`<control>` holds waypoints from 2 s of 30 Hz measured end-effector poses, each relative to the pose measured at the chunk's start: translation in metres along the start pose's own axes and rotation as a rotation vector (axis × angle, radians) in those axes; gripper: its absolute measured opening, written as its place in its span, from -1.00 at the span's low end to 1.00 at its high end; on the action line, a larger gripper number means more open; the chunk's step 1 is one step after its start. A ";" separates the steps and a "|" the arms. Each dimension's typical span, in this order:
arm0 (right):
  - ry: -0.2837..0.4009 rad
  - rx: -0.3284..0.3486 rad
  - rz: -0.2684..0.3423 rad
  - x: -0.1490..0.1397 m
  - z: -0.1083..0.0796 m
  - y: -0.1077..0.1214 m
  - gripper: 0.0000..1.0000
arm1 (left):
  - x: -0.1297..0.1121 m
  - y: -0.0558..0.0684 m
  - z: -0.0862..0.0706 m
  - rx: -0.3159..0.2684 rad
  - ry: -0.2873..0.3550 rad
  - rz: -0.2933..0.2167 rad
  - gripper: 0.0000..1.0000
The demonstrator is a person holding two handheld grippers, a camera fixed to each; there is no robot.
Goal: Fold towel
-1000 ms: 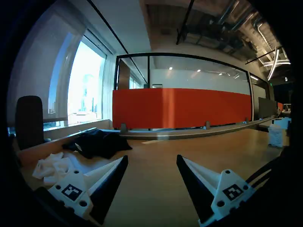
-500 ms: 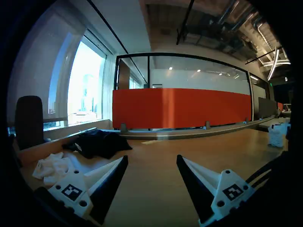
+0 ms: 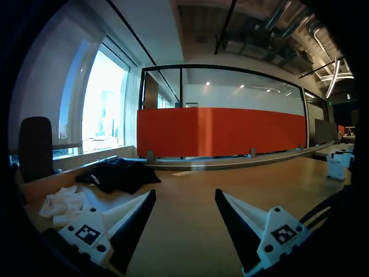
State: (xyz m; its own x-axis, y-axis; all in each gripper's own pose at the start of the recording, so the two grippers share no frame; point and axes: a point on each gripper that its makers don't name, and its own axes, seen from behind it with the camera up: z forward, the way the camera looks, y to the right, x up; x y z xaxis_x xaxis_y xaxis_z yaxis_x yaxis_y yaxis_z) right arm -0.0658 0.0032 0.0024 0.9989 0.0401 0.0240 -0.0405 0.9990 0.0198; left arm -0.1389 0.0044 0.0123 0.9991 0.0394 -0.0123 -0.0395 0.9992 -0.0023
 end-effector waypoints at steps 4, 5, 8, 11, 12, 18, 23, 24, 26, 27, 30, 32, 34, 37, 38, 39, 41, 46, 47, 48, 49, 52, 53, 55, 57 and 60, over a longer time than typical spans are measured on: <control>0.004 0.002 -0.014 0.000 0.000 -0.003 0.98 | 0.000 0.000 0.000 0.000 0.000 0.000 0.90; 0.005 0.005 -0.018 0.000 0.000 -0.003 0.98 | 0.000 0.000 0.000 0.000 0.000 0.000 0.90; 0.006 0.010 -0.025 -0.001 0.000 -0.006 0.99 | 0.000 0.000 0.000 0.000 0.000 0.000 0.90; 0.005 0.013 -0.026 0.000 0.000 -0.007 0.99 | 0.000 0.000 0.000 0.000 0.000 0.000 0.90; 0.005 0.013 -0.025 0.000 0.000 -0.007 0.99 | 0.000 0.000 -0.001 0.000 0.000 0.000 0.90; 0.005 0.017 -0.026 0.000 0.000 -0.008 0.99 | 0.000 0.000 -0.001 0.000 0.000 0.000 0.90; 0.004 0.021 -0.025 0.000 0.000 -0.008 0.99 | 0.000 -0.001 -0.001 0.001 0.000 -0.001 0.90; 0.004 0.021 -0.025 0.000 0.000 -0.008 0.99 | 0.000 -0.001 -0.001 0.001 0.000 -0.001 0.90; 0.004 0.021 -0.025 0.000 0.000 -0.008 0.99 | 0.000 -0.001 -0.001 0.001 0.000 -0.001 0.90; 0.004 0.021 -0.025 0.000 0.000 -0.008 0.99 | 0.000 -0.001 -0.001 0.001 0.000 -0.001 0.91; 0.004 0.021 -0.026 0.000 0.000 -0.008 0.99 | 0.000 -0.001 -0.001 0.001 -0.001 0.000 0.91; 0.005 0.021 -0.026 0.000 0.000 -0.008 0.99 | 0.001 -0.001 -0.001 0.001 -0.001 0.000 0.91; 0.005 0.021 -0.026 -0.001 0.000 -0.008 0.99 | 0.001 -0.001 -0.001 0.001 -0.001 0.000 0.91; 0.005 0.021 -0.026 -0.001 0.000 -0.009 0.99 | 0.001 -0.001 -0.001 0.001 -0.001 0.000 0.91; 0.005 0.021 -0.026 -0.001 0.000 -0.009 0.99 | 0.001 -0.001 -0.001 0.001 -0.001 0.000 0.91; 0.005 0.021 -0.026 -0.001 0.000 -0.009 0.99 | 0.001 -0.001 -0.001 0.001 -0.001 0.000 0.91; 0.005 0.021 -0.026 -0.001 0.000 -0.009 0.99 | 0.001 -0.001 -0.001 0.001 -0.001 0.000 0.91; 0.005 0.021 -0.026 -0.001 0.000 -0.009 0.99 | 0.003 -0.001 -0.001 0.000 -0.001 0.000 0.91; 0.005 0.021 -0.026 -0.001 0.000 -0.009 0.99 | 0.003 -0.001 -0.001 0.000 -0.001 0.000 0.91; 0.005 0.021 -0.026 -0.001 0.000 -0.009 0.99 | 0.004 -0.001 -0.001 0.000 -0.002 0.000 0.91; 0.005 0.021 -0.026 -0.001 0.000 -0.009 0.99 | 0.004 -0.001 -0.001 0.000 -0.002 0.000 0.91; 0.005 0.021 -0.026 -0.001 0.000 -0.009 0.99 | 0.006 -0.002 -0.002 0.000 -0.002 0.000 0.91; 0.005 0.021 -0.026 -0.001 0.000 -0.009 0.99 | 0.006 -0.002 -0.002 0.001 -0.002 0.000 0.91; 0.005 0.021 -0.026 -0.001 0.000 -0.009 0.99 | 0.007 -0.002 -0.002 0.001 -0.003 0.000 0.91; 0.005 0.021 -0.026 -0.001 0.000 -0.009 0.99 | 0.008 -0.002 -0.002 0.000 -0.003 0.000 0.91; 0.005 0.021 -0.026 -0.001 0.000 -0.009 0.99 | 0.009 -0.002 -0.003 0.000 -0.003 0.001 0.91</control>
State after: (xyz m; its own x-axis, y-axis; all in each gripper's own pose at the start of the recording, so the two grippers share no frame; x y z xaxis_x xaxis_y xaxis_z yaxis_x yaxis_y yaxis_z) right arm -0.0664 -0.0057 0.0023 0.9997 0.0145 0.0183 -0.0152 0.9990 0.0411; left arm -0.1300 0.0030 0.0095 0.9992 0.0400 -0.0091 -0.0400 0.9992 -0.0020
